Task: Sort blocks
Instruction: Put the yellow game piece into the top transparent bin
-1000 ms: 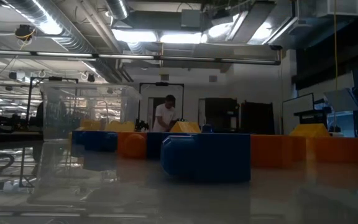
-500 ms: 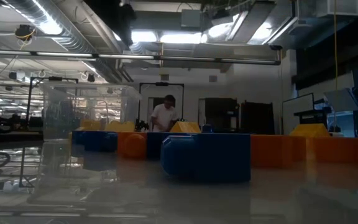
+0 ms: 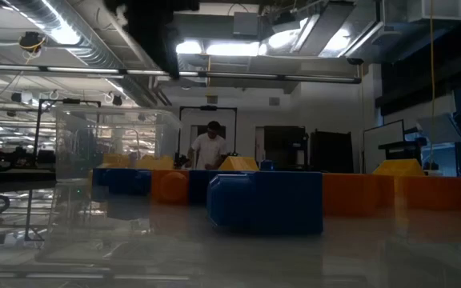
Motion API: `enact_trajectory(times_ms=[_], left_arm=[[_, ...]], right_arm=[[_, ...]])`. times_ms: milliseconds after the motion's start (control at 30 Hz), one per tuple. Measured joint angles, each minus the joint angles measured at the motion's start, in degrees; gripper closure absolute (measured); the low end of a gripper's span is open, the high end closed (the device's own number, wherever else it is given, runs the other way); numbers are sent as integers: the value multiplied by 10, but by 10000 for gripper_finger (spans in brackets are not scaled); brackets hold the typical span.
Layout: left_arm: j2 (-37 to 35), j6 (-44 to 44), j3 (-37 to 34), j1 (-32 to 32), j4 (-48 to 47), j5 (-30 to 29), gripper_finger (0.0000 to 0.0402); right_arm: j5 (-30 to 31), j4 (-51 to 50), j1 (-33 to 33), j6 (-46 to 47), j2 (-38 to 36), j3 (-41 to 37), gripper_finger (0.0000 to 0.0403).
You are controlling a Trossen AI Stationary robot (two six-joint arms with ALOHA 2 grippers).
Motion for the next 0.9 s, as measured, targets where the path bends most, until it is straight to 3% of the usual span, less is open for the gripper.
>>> enact_trajectory(times_ms=[467,900], left_arm=[[6,13,-84,94,11,0,196],[6,77,-181,98,120,0,196]], right_arm=[[25,0,0,0,0,0,210],[32,0,0,0,0,0,210]])
